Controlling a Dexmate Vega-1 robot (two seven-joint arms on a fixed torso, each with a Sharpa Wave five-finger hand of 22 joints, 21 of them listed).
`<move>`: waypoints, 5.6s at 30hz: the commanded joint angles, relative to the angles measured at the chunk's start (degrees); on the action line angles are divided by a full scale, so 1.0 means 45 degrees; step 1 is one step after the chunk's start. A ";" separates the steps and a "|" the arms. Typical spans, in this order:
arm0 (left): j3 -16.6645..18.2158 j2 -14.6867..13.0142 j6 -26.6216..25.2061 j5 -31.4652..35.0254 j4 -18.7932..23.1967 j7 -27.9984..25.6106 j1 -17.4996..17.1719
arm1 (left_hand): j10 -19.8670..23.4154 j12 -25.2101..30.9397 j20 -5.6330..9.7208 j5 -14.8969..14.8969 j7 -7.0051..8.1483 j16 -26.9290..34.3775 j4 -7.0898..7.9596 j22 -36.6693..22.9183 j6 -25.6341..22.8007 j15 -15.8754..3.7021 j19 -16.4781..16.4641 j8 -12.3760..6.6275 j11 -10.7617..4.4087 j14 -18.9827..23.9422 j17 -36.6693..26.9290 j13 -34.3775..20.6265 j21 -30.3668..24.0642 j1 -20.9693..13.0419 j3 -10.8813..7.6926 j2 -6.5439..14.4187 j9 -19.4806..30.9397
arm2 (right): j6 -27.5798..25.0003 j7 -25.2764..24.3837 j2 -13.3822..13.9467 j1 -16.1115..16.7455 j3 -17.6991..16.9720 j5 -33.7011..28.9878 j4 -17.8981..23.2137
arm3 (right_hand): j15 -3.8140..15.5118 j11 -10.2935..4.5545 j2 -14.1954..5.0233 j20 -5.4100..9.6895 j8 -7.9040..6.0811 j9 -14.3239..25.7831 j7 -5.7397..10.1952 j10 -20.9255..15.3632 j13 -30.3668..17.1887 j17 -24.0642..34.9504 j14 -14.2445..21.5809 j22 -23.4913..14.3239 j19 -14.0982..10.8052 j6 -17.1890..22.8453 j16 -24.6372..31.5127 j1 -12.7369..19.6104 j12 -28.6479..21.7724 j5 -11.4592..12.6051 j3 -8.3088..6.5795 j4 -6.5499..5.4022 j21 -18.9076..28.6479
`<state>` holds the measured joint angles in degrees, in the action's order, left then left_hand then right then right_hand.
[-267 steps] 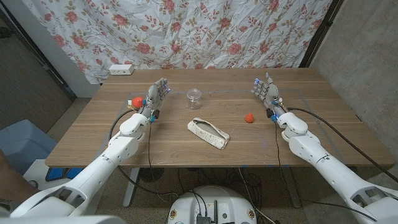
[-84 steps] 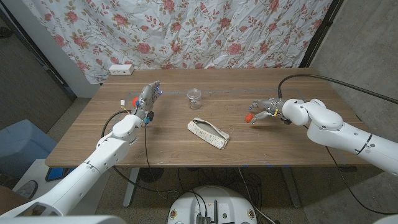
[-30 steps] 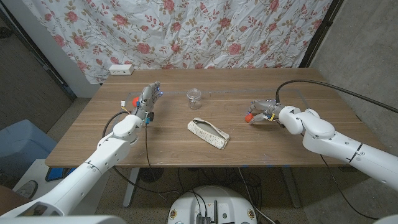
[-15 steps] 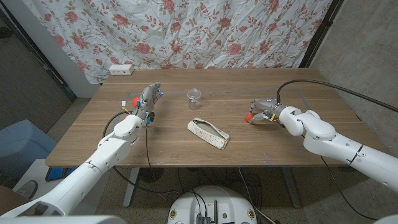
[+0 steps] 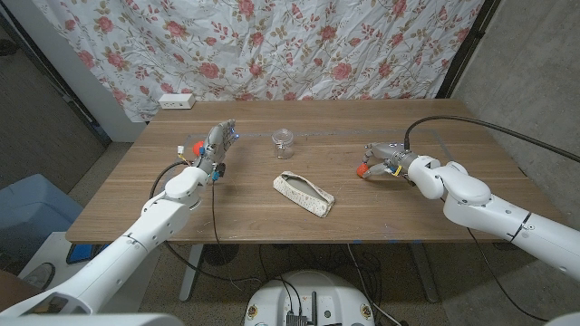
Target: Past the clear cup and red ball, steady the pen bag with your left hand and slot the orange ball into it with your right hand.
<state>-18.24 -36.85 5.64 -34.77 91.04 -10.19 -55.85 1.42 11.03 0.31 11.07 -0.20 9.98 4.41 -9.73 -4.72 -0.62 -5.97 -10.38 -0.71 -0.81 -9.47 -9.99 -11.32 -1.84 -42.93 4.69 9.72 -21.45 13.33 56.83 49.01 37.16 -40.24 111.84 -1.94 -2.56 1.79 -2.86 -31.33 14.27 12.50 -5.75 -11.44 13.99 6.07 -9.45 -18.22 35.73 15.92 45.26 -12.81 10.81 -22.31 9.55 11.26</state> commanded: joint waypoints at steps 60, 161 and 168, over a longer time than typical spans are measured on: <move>-0.1473 -0.3507 0.0340 0.7303 0.2741 0.1808 0.1205 | 0.1712 0.0155 0.0275 -0.0304 0.2750 0.0054 -0.3265 0.0027 -0.3648 -0.1153 -0.0936 -0.0224 -0.1568 0.0827 0.0008 0.0000 0.0074 -0.1664 0.0292 0.0127 0.0044 | -0.0980 -0.0937 0.0791 0.1186 -0.1236 0.0624 0.1844 | 0.0198 -0.0034 -0.0099 0.0093 -0.0329 0.0076 0.0020 -0.0425 -0.0046 0.0178 0.0253 -0.0036 -0.0216 0.0537 0.0218 0.0201 -0.0024 -0.0079 0.0081 -0.0125 -0.0061; -0.3696 -0.3265 -0.2749 1.9648 0.7179 0.6717 0.2104 | 0.5271 0.0135 0.0539 -0.0103 0.2811 0.0193 -0.3347 -0.0041 -1.0454 -0.1945 -0.3189 -0.0604 -0.2525 0.3945 -0.0008 -0.0022 -0.0050 -0.9841 0.1786 -0.2369 0.0198 | -0.0220 -0.2181 0.1301 0.1790 -0.1974 0.1072 0.1678 | 0.0242 -0.0058 -0.0284 0.0104 -0.0467 0.0082 0.0026 -0.0663 -0.0061 0.0351 0.0260 -0.0039 -0.0301 0.0669 0.0244 0.0127 0.0101 -0.0112 0.0224 -0.0175 -0.0087; -0.3799 -0.2997 -0.2845 1.9858 0.6935 0.6323 0.1946 | 0.5646 0.0078 0.0560 -0.0095 0.2607 0.0194 -0.3311 -0.0051 -1.1209 -0.2036 -0.3414 -0.0667 -0.2577 0.4334 -0.0013 -0.0026 -0.0062 -1.0338 0.2115 -0.2500 0.0185 | -0.0343 -0.2322 0.1191 0.1846 -0.1963 0.1049 0.1672 | 0.0239 -0.0044 -0.0308 0.0109 -0.0479 0.0081 0.0026 -0.0689 -0.0062 0.0362 0.0263 -0.0038 -0.0308 0.0688 0.0246 0.0130 0.0103 -0.0114 0.0228 -0.0174 -0.0087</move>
<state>-34.74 -52.14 -5.16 50.95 122.79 20.76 -45.26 26.12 11.70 2.57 10.41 11.94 10.61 -10.56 -9.75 -53.60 -2.40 -20.52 -12.81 -12.29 17.86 -9.37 -10.02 -11.32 -47.18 -33.98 -6.70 10.53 -22.31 3.73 62.44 56.66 28.53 -35.32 119.05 -1.03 -2.66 1.05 -2.36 -33.07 14.52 12.59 -8.30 -11.59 15.31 6.97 -9.45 -19.12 38.46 16.79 45.69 -12.37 10.29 -21.50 8.77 11.04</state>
